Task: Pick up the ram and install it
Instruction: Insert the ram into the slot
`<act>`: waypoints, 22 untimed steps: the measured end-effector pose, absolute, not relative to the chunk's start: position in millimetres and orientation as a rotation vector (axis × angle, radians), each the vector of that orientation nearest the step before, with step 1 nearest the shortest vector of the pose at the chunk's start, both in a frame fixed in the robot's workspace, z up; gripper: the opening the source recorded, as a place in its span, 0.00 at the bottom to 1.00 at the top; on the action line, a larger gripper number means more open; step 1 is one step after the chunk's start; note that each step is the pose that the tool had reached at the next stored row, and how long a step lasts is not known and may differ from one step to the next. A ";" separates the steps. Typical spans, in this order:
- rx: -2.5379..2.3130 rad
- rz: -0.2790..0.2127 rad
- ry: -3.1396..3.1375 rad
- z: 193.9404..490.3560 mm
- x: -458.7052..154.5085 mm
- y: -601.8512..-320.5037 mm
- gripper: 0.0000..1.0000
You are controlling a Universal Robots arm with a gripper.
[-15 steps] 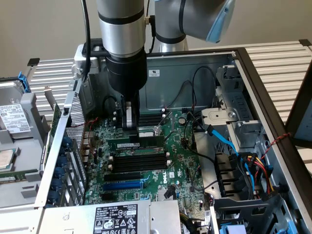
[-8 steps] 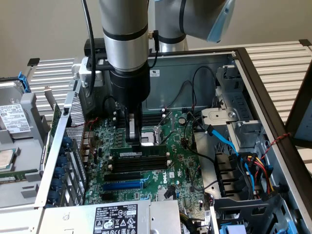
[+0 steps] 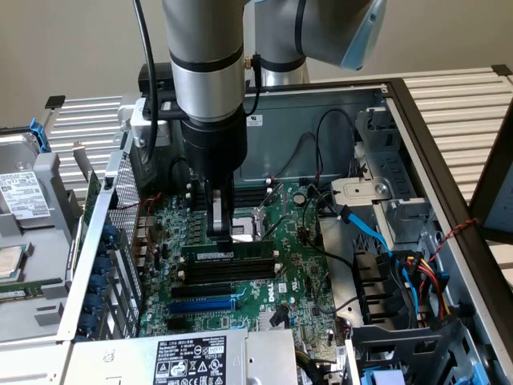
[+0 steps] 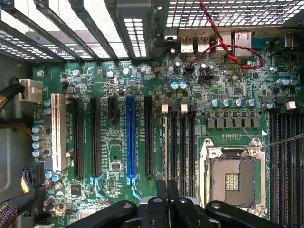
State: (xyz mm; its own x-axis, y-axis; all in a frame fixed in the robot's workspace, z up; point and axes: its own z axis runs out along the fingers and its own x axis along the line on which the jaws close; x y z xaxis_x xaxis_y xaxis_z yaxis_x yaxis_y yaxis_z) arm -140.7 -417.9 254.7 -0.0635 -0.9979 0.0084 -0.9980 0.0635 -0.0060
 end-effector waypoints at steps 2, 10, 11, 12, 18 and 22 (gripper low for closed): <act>2.148 0.016 -2.289 254.3 -140.7 -415.0 0.12; 2.148 0.016 -2.289 249.9 -140.7 -414.4 0.12; 2.148 0.016 -2.289 248.8 -140.7 -414.4 0.12; 2.148 0.016 -2.289 247.5 -140.7 -414.4 0.12; 2.148 0.015 -2.289 242.0 -140.7 -414.4 0.12; 2.149 0.015 -2.290 241.5 -140.7 -414.5 0.12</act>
State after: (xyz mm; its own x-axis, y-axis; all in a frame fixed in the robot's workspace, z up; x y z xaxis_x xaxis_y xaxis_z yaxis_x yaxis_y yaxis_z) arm -140.7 -414.5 241.5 -0.0635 -0.9979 0.0079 -0.9980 0.0635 -0.0060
